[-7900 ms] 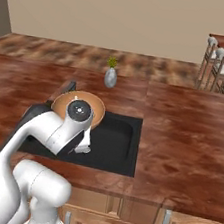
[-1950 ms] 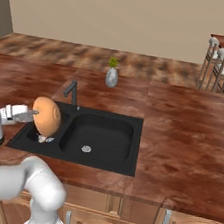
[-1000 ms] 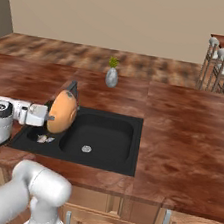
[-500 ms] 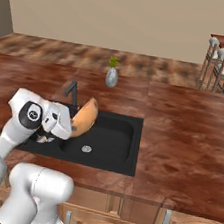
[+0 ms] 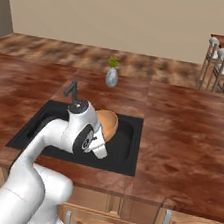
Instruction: Dump the garlic and sweet potato from the bowl so the bowl can be washed. Place the bowl in the sink after clearing the leftovers.
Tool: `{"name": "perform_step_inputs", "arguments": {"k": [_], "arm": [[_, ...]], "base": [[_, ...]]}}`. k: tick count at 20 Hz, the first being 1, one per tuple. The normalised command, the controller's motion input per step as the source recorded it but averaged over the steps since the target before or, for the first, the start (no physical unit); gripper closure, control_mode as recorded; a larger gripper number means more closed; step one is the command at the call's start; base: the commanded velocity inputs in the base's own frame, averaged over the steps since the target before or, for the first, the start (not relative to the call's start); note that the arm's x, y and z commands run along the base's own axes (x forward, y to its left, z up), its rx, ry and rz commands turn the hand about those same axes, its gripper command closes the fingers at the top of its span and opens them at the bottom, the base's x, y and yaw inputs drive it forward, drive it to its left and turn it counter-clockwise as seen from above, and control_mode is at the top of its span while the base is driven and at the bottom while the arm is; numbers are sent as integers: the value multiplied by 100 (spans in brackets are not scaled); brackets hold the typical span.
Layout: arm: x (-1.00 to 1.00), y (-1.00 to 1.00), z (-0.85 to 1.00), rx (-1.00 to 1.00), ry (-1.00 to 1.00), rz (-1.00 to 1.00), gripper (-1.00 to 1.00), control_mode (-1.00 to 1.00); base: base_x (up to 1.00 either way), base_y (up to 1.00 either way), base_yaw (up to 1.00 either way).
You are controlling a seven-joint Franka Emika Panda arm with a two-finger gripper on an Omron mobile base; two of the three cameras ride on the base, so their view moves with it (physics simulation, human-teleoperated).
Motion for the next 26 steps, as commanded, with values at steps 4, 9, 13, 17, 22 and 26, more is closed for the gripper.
{"name": "perform_step_inputs", "arguments": {"k": [4, 9, 13, 17, 22, 26], "arm": [[48, -14, 0, 50, 41, 41, 100, -100], [30, 14, 3, 4, 26, 16, 100, -100], [6, 0, -2, 0, 0, 0, 100, -100], [8, 0, -39, -4, 2, 0, 100, -100], [15, 18, -20, 0, 0, 0, 100, -100], [15, 25, -26, 0, 0, 0, 100, -100]], "base": [[0, 0, 0], [0, 0, 0], [0, 0, 0], [0, 0, 0], [0, 0, 0], [0, 0, 0]]}}
